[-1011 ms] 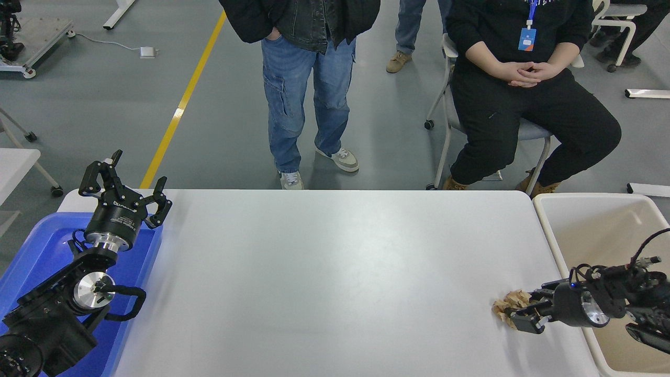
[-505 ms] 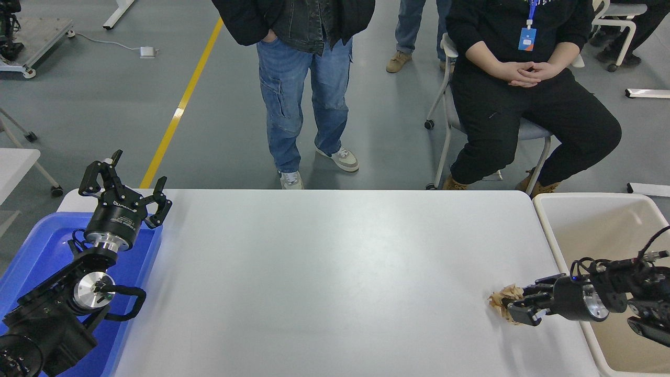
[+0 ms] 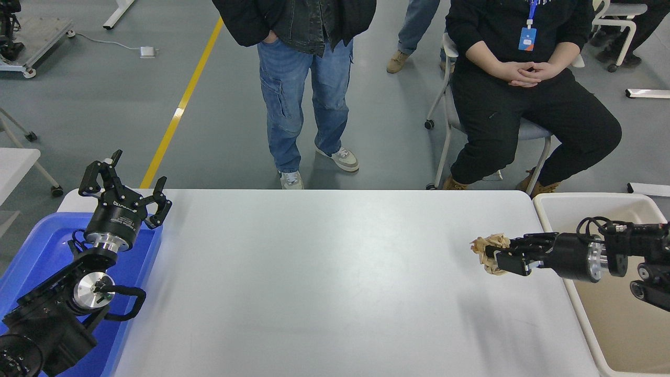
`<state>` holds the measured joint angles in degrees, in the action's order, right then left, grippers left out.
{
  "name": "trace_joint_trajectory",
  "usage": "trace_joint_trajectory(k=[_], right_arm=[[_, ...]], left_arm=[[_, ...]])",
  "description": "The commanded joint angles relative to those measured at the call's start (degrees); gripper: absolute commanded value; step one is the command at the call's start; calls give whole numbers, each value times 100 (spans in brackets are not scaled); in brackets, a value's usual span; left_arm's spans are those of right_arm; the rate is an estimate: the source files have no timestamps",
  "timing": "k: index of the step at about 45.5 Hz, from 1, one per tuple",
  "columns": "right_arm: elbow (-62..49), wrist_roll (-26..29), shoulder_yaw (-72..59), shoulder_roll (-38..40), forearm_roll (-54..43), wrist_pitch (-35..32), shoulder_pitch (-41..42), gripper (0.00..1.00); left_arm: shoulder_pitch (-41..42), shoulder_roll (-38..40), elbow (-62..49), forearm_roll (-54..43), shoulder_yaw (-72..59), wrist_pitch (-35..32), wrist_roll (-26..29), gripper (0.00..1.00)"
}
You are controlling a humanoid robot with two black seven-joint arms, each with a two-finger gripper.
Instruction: Clean the table surface
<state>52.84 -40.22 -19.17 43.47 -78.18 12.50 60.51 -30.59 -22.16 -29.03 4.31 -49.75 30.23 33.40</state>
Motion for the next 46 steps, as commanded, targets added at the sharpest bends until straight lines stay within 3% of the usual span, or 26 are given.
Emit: trace_joint_trajectory(k=[1, 13, 25, 39, 46], right_arm=[[402, -30, 221, 521, 40, -221, 504, 0], [596, -56, 370, 987, 497, -801, 1366, 0], [307, -100, 1257, 1207, 831, -1407, 1472, 0], [-2408, 14, 1337, 768, 2430, -2023, 1183, 0], [-3420, 479, 1328, 399, 2922, -2067, 726, 0]], left_arm=[[0, 1, -6, 0, 1, 0, 0, 100], [0, 1, 3, 0, 1, 0, 0, 100], [0, 1, 3, 0, 1, 0, 0, 100], [0, 1, -6, 0, 1, 0, 0, 100], [0, 1, 3, 0, 1, 0, 0, 100]])
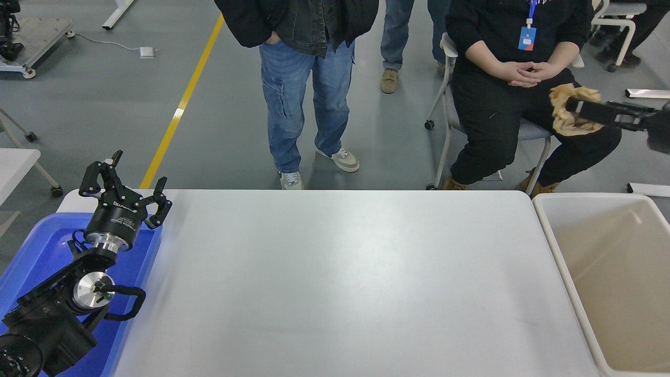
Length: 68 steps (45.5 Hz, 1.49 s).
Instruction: Clean the table surface
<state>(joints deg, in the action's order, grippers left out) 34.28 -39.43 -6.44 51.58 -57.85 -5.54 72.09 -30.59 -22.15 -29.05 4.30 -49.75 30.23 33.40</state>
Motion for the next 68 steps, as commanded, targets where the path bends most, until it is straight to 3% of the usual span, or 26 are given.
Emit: trace_joint_trajectory(k=[1, 14, 29, 46, 68], right_arm=[[-1651, 470, 55, -446, 951, -264, -502, 0], [-2908, 822, 46, -965, 1092, -264, -1012, 0], [-3217, 2325, 55, -1114, 1874, -237, -1487, 0], [-3454, 3450, 134, -1518, 2929, -158, -2199, 0], [-3595, 3837, 143, -2415, 3430, 386, -2981, 0]], left_arm=[[1, 0, 5, 1, 1, 0, 0, 100], [1, 0, 5, 1, 1, 0, 0, 100], [1, 0, -4, 1, 1, 0, 0, 100], [1, 0, -4, 1, 1, 0, 0, 100], [1, 0, -4, 1, 1, 0, 0, 100]])
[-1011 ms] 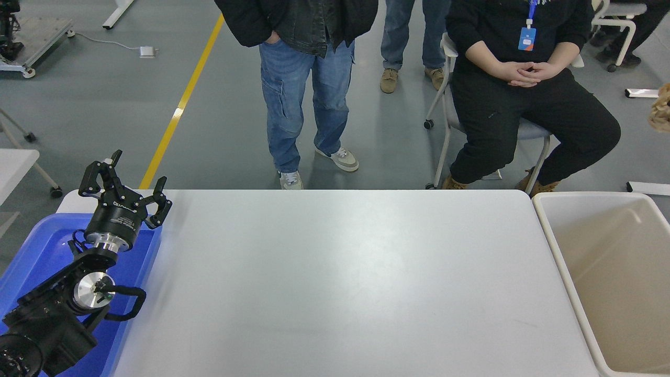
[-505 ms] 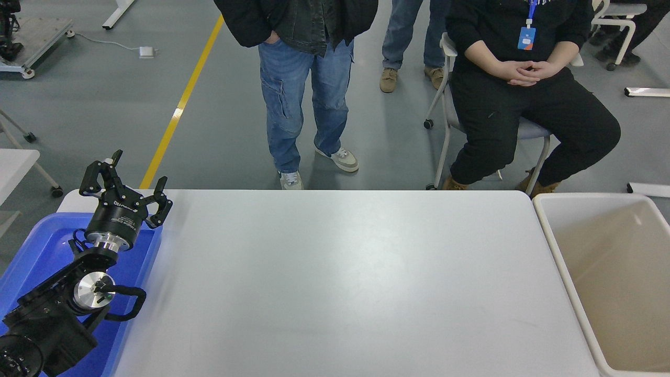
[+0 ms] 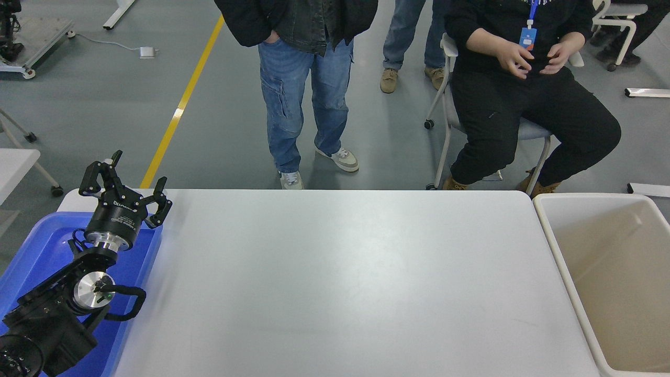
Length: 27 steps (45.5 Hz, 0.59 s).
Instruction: Clean the table surface
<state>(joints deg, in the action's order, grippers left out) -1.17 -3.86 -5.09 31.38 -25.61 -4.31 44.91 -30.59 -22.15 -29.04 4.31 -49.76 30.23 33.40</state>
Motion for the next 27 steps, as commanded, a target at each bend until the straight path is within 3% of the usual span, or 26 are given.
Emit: trace_joint_trajectory(k=[1, 27], right_arm=[[-50, 315, 8, -439, 249, 273, -272, 0], [-155, 491, 8, -1231, 442, 467, -597, 0]], left_arm=[[0, 0, -5, 0, 2, 0, 0, 100], [0, 0, 3, 0, 2, 0, 0, 100]])
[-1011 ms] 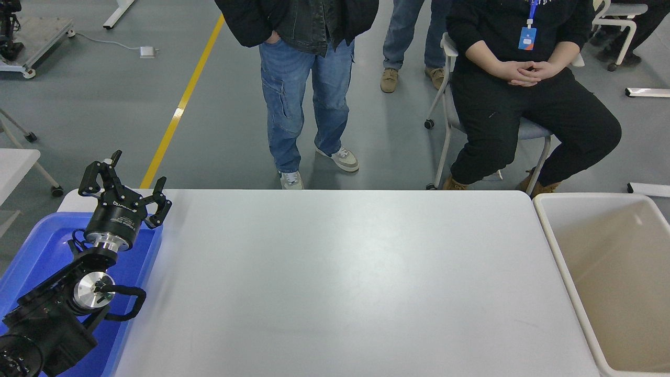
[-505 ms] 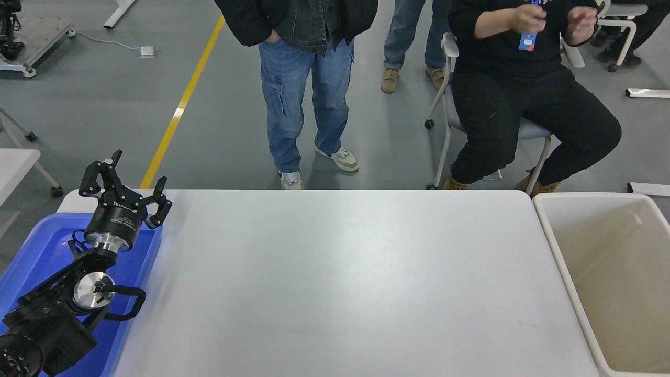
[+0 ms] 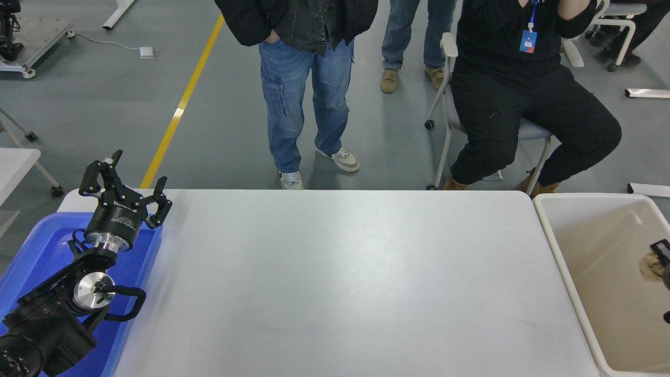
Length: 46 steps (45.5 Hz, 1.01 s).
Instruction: Clean the table surface
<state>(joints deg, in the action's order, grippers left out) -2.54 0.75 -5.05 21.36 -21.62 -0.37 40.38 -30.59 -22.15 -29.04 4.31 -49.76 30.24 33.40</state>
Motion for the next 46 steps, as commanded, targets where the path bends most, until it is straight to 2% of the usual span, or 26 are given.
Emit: trace_joint_trajectory(k=[1, 26, 28, 32, 34, 39, 46], right_arm=[[-18, 30, 4, -246, 44, 72, -144, 0], [26, 21, -5, -299, 35, 98, -135, 1], [17, 21, -5, -299, 35, 107, -127, 18], [-1, 13, -5, -282, 44, 116, -100, 66], [17, 13, 4, -282, 44, 124, -100, 80], [43, 13, 13, -291, 44, 133, -100, 97], [52, 21, 13, -291, 44, 107, -100, 98]], left_arm=[[0, 0, -5, 0, 2, 0, 0, 100], [0, 0, -5, 0, -7, 0, 0, 100], [0, 0, 4, 0, 2, 0, 0, 100], [0, 0, 4, 0, 2, 0, 0, 100], [0, 0, -5, 0, 2, 0, 0, 100], [0, 0, 4, 0, 2, 0, 0, 100], [0, 0, 4, 0, 2, 0, 0, 100]])
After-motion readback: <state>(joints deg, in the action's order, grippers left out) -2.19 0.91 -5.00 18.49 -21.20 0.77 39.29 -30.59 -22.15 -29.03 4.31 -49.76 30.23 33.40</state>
